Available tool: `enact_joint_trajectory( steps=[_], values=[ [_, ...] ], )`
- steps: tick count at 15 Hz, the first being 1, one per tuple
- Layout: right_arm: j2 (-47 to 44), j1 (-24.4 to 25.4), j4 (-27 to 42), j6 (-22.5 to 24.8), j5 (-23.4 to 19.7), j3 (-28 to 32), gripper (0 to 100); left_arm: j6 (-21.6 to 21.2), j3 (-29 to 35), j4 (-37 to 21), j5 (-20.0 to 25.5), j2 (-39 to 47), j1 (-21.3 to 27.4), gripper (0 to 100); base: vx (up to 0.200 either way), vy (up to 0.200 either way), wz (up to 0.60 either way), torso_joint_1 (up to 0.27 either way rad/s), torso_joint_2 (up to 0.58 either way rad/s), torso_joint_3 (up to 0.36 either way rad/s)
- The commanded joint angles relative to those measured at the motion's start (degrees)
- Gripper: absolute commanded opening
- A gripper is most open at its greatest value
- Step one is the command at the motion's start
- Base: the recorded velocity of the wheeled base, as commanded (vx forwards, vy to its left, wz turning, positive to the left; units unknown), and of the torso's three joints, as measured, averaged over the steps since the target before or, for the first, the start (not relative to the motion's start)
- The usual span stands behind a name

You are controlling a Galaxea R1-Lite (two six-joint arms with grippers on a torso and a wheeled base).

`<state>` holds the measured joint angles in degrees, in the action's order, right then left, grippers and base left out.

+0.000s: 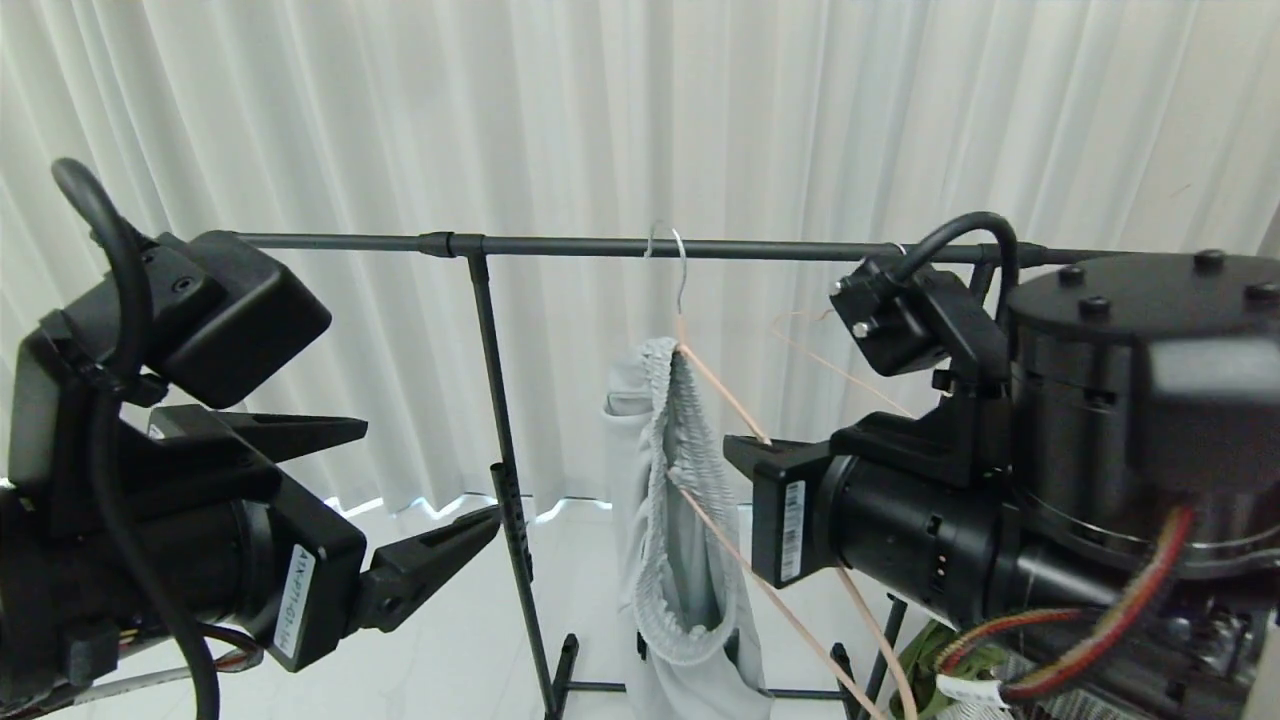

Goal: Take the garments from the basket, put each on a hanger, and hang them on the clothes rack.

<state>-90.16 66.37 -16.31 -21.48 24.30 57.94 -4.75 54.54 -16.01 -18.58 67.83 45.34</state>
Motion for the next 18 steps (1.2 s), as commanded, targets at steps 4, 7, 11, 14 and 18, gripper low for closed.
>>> enact_joint_trajectory(
  steps=[4,7,11,14,18],
  values=[
    [8.3,0.6,-7.0,7.3,-0.9,-11.1,0,-6.1,-1.8,0.0,7.6,-1.2,-7.0,100,0.000,0.000,0.00,0.000,0.00,0.000],
    [10.4,2.2,-9.3,10.2,-1.6,-14.4,0,-6.8,-1.8,0.2,10.1,-1.0,-7.4,100,0.000,0.000,0.00,0.000,0.00,0.000],
    [12.3,5.4,-9.4,11.2,-1.7,-16.4,0,-10.3,-1.7,1.9,15.4,-1.1,-10.0,100,0.000,0.000,0.00,0.000,0.00,0.000],
    [13.8,7.6,-12.4,13.1,-2.2,-19.3,0,-18.7,-2.1,2.5,28.3,-1.2,-15.1,100,0.000,0.000,0.00,0.000,0.00,0.000],
    [17.7,8.6,-12.9,14.4,-5.1,-23.8,0,-27.1,-4.4,2.5,42.7,-1.4,-19.3,100,0.000,0.000,0.00,0.000,0.00,0.000]
  ],
)
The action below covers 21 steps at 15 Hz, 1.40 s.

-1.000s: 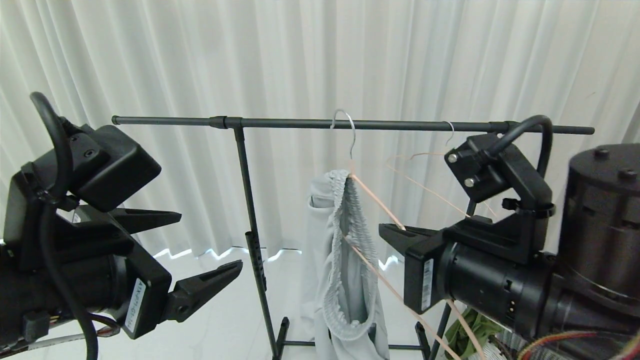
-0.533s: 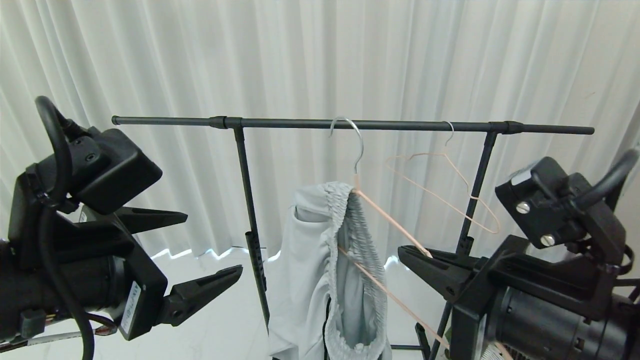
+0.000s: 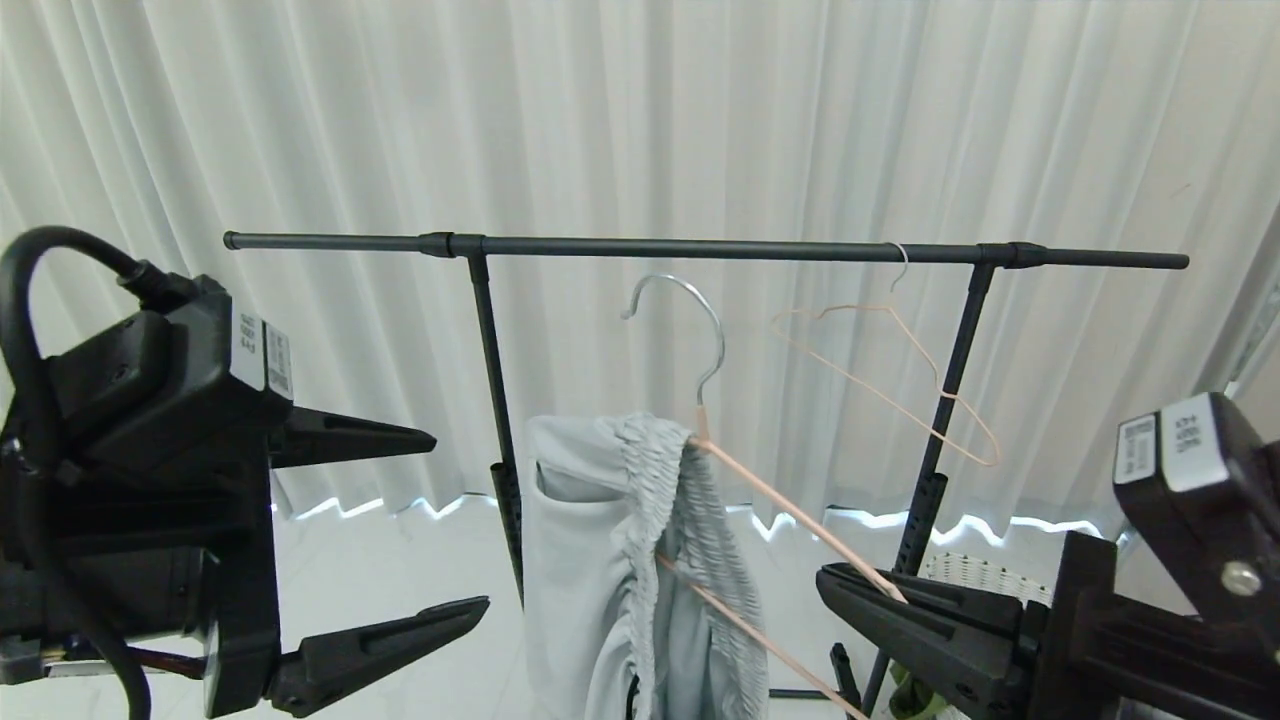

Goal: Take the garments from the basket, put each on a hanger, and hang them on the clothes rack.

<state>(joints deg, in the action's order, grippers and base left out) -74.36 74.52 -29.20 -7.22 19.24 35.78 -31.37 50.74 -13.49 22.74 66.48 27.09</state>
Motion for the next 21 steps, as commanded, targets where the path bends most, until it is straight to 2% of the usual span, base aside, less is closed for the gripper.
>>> enact_joint_trajectory(
  steps=[1,4,7,9,10,13,14,21],
  values=[
    [2.6,1.1,-0.2,0.2,-0.5,-2.6,0,-0.9,-0.6,0.0,3.1,0.1,-1.1,100,0.000,0.000,0.00,0.000,0.00,0.000],
    [4.1,4.9,-0.4,0.1,-1.7,-5.0,0,-2.5,-1.5,0.0,5.3,0.2,-0.9,100,0.000,0.000,0.00,0.000,0.00,0.000],
    [4.3,10.5,-1.0,0.1,-1.7,-7.4,0,-6.2,-4.6,0.0,9.5,0.3,-0.5,100,0.000,0.000,0.00,0.000,0.00,0.000],
    [4.1,14.2,-1.1,0.1,-1.7,-7.4,0,-7.0,-4.7,0.0,11.1,1.2,1.8,100,0.000,0.000,0.00,0.000,0.00,0.000],
    [4.1,15.0,-1.1,0.1,-1.7,-7.4,0,-7.0,-4.7,0.0,11.5,1.2,3.2,100,0.000,0.000,0.00,0.000,0.00,0.000],
    [4.1,15.9,-1.7,0.1,-1.7,-7.3,0,-6.3,-8.7,0.0,12.2,-0.5,11.8,100,0.000,0.000,0.00,0.000,0.00,0.000],
    [4.1,15.9,-2.4,0.2,-1.7,-7.5,0,-6.3,-9.9,0.0,12.2,-0.6,12.7,100,0.000,0.000,0.00,0.000,0.00,0.000],
    [4.1,17.8,-2.7,2.4,-1.8,-7.5,0,-4.8,-10.1,0.0,12.2,-0.4,12.0,100,0.000,0.000,0.00,0.000,0.00,0.000]
  ],
)
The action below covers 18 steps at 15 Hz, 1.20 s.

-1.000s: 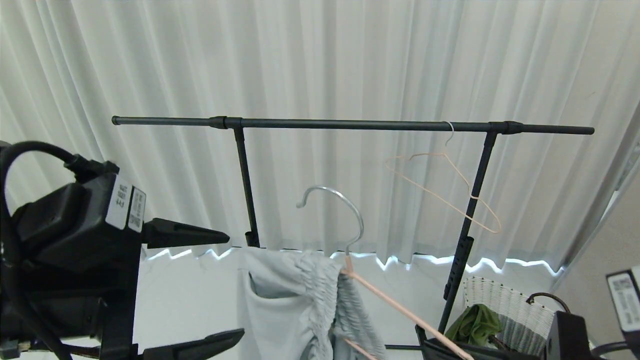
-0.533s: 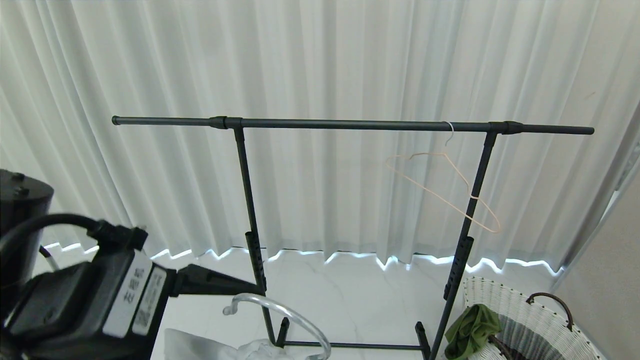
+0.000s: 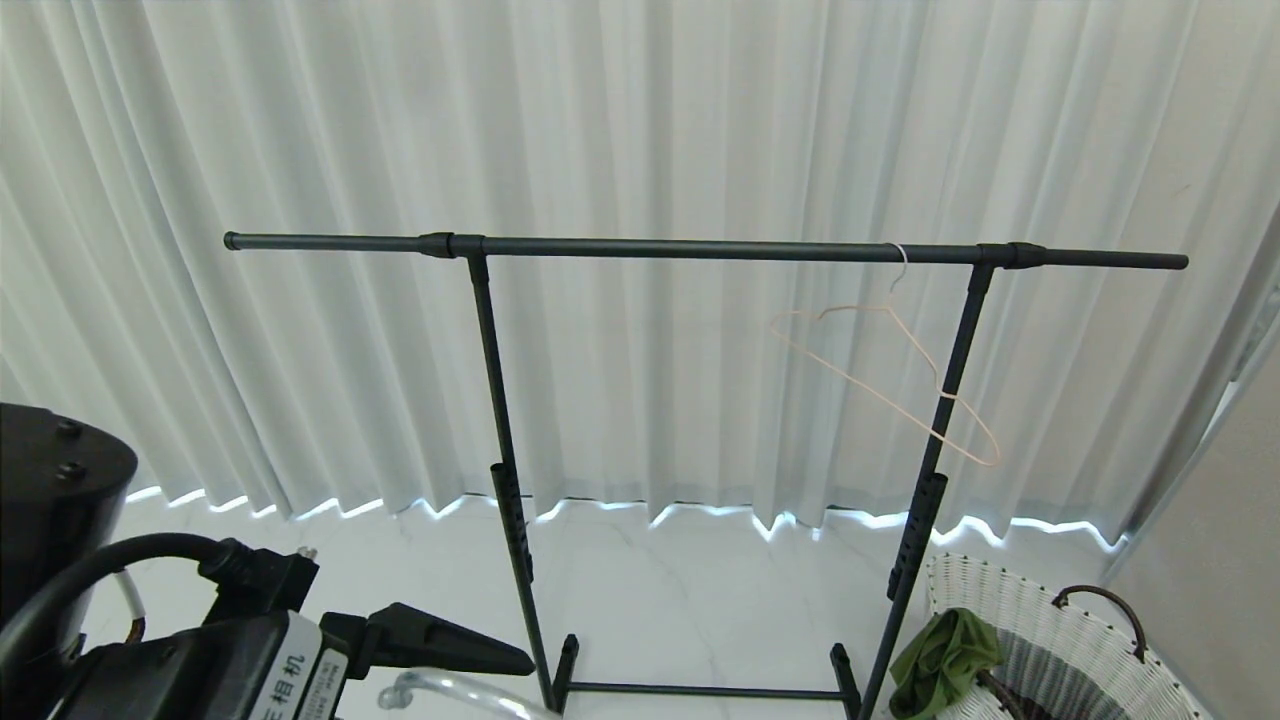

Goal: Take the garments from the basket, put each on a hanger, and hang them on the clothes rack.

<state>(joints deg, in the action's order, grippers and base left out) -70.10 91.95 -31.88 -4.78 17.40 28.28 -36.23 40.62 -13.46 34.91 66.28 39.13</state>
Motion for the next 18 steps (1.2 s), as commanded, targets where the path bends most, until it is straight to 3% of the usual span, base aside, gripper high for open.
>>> enact_joint_trajectory(
  steps=[1,8,9,13,16,18],
  values=[
    [-0.2,0.4,0.0,0.5,0.0,0.0,0,0.0,0.0,0.0,0.0,-0.1,0.0,0,0.000,0.000,0.00,0.000,0.00,0.000],
    [0.0,0.4,0.1,0.6,0.0,0.1,0,0.0,0.0,0.0,-0.3,0.2,-0.1,0,0.000,0.000,0.00,0.000,0.00,0.000],
    [0.0,0.4,0.1,0.6,-0.2,0.0,100,0.0,0.0,0.0,-0.4,0.3,-0.1,0,0.000,0.000,0.00,0.000,0.00,0.000],
    [0.1,0.1,0.1,1.1,0.3,-1.5,100,-0.2,-0.1,0.0,-3.0,0.0,-1.3,0,0.000,0.000,0.00,0.000,0.00,0.000],
    [-0.3,-5.5,0.4,1.0,0.4,-2.0,100,-0.7,-0.6,0.1,-14.9,-0.5,-1.9,0,0.000,0.000,0.00,0.000,0.00,0.000],
    [-2.5,-12.0,0.9,0.1,0.3,-2.7,100,-1.6,-2.2,0.5,-22.3,-1.5,-2.5,0,0.000,0.000,0.00,0.000,0.00,0.000]
  ],
)
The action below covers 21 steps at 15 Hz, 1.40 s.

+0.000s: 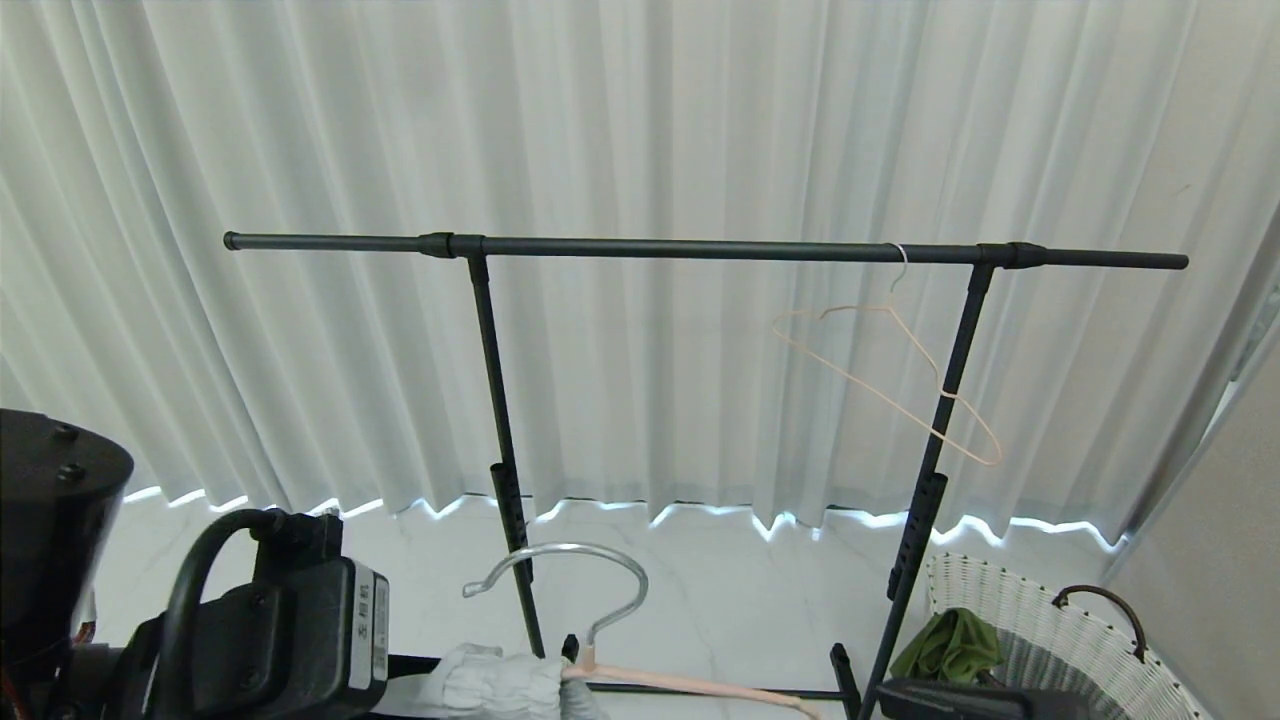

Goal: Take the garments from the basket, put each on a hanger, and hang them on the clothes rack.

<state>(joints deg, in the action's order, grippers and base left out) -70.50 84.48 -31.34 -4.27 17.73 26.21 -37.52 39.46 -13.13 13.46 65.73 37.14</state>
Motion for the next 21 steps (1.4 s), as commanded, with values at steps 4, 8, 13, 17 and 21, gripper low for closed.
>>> enact_joint_trajectory(
  steps=[4,8,13,17,21],
  values=[
    [-8.7,-12.8,4.1,-7.2,0.0,0.0,100,6.3,-0.8,2.1,-13.5,-1.6,-5.3,0,0.000,0.000,0.00,0.000,0.00,0.000],
    [-17.5,-14.3,6.4,-15.0,0.0,8.2,100,15.4,4.6,2.3,-17.1,-2.3,-5.3,0,0.000,0.000,0.00,0.000,0.00,0.000],
    [-30.0,-16.8,7.3,-15.4,0.3,23.2,100,19.2,8.3,2.4,-16.9,-2.5,-5.2,0,0.000,0.000,0.00,0.000,0.00,0.000],
    [-35.2,-17.9,7.3,-15.3,1.1,26.1,100,19.2,8.4,2.8,-16.7,-3.1,-4.8,0,0.000,0.000,0.00,0.000,0.00,0.000],
    [-36.8,-17.9,7.3,-15.1,1.1,27.6,100,19.2,8.4,5.1,-16.6,-2.7,-3.9,0,0.000,0.000,0.00,0.000,0.00,0.000]
  ],
)
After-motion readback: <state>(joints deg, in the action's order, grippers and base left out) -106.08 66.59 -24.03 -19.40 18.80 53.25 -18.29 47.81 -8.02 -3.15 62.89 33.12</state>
